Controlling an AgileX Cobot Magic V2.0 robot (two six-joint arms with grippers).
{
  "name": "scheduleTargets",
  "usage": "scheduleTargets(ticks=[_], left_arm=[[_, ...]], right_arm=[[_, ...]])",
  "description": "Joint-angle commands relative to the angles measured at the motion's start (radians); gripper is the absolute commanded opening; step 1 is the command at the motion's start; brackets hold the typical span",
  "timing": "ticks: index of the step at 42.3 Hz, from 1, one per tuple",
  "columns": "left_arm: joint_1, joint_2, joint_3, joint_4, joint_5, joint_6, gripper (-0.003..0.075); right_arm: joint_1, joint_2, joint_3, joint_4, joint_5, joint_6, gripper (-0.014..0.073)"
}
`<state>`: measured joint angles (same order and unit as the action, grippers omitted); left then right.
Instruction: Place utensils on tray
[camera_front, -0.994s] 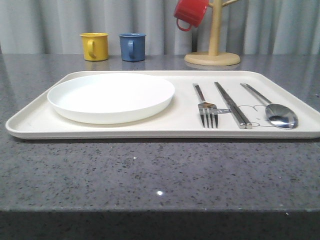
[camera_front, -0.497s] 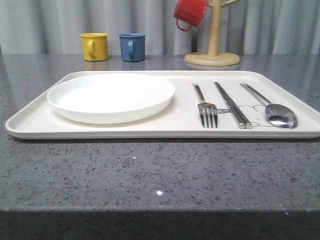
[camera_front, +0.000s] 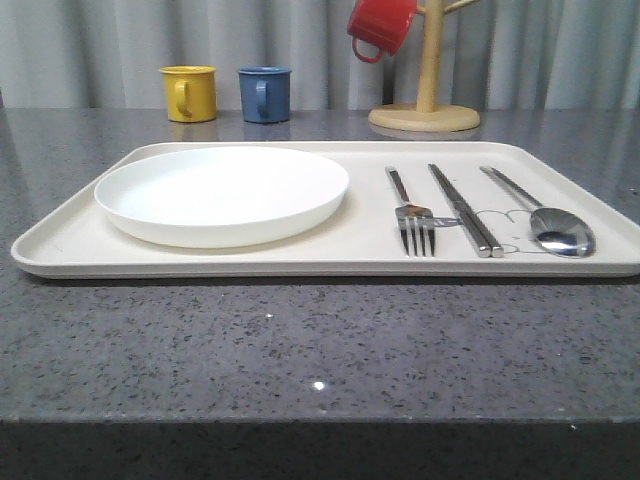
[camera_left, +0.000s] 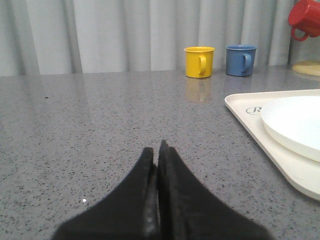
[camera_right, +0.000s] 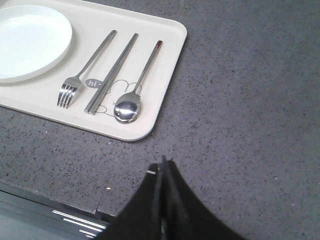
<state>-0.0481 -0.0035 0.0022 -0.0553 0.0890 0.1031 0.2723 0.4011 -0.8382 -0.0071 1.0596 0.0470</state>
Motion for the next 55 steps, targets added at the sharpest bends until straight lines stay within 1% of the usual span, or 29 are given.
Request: scheduleTargets(ticks=[1, 4, 6, 8, 13, 15, 19, 22, 23, 26, 55], left_arm=[[0.001, -0.022, 0.018, -0.008, -0.089, -0.01, -0.002], [0.001, -0.022, 0.018, -0.008, -0.089, -0.01, -0.002], [0.001, -0.022, 0.018, -0.008, -0.089, -0.01, -0.002], [0.001, -0.022, 0.018, -0.008, -0.089, -0.01, -0.002], [0.001, -0.021, 0.018, -0.008, -0.089, -0.01, -0.002], [0.001, -0.021, 0.018, -0.008, -0.089, -0.01, -0.002], [0.001, -0.021, 0.018, -0.008, -0.089, -0.01, -0.002], [0.001, -0.021, 0.018, -0.008, -0.089, -0.01, -0.002], [0.001, -0.021, 0.018, -0.008, -0.089, -0.01, -0.002], [0.001, -0.021, 0.018, -0.008, -0.089, -0.01, -0.002], [0.001, -0.021, 0.018, -0.008, -0.089, -0.01, -0.002]], right_arm=[[-0.002, 0.009, -0.021, -0.003, -0.065, -0.01, -0.0067], [-0.002, 0.009, -0.021, -0.003, -0.065, -0.01, -0.0067], [-0.004, -0.028, 0.025, -0.013, -0.121, -0.011, -0.0067], [-0.043, -0.081, 0.117, -0.043, -0.263, -0.011, -0.0067], [-0.157, -0.219, 0.465, -0.04, -0.772, -0.011, -0.0067], [-0.176, -0.265, 0.584, -0.04, -0.932, -0.011, -0.0067], [-0.202, -0.35, 0.787, -0.021, -1.123, -0.01, -0.0067], [-0.223, -0.415, 0.87, 0.019, -1.164, -0.01, -0.0067], [-0.237, -0.431, 0.865, 0.031, -1.124, -0.01, -0.0067], [-0.252, -0.43, 0.866, 0.034, -1.113, -0.01, -0.0067], [-0.247, -0.428, 0.866, 0.033, -1.115, -0.01, -0.0067]])
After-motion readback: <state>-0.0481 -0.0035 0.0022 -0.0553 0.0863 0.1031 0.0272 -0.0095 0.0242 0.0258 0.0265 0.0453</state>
